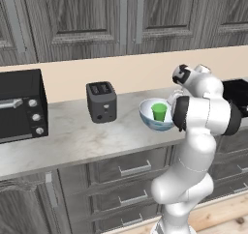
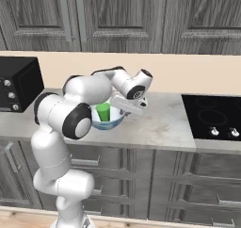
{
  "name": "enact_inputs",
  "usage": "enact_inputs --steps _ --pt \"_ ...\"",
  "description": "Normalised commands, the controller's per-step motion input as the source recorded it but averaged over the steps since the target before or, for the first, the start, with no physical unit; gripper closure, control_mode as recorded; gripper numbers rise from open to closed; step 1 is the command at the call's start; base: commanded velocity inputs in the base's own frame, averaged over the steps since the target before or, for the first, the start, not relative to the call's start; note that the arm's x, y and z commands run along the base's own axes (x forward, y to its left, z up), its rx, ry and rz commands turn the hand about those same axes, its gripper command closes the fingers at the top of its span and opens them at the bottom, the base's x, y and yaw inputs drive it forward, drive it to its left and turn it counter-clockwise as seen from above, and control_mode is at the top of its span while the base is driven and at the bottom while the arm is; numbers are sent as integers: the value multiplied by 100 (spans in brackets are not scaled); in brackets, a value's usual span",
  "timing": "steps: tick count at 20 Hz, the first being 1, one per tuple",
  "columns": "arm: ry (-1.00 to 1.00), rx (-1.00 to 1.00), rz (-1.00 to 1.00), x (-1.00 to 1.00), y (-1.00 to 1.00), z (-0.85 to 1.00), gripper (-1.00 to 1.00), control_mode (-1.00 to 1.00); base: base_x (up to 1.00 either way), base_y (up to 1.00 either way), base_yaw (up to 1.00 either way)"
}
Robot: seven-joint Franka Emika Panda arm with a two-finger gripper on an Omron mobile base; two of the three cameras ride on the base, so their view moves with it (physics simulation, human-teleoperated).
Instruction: Place the cup inside the bowl on the dining table and move the bowl to any counter.
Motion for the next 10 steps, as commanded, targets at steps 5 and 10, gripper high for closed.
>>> enact_inputs --steps 5,10 --pt "0 0 0 0 0 -24 100 -100 0 0 0" --pt "0 0 0 8 0 -13 100 -100 0 0 0"
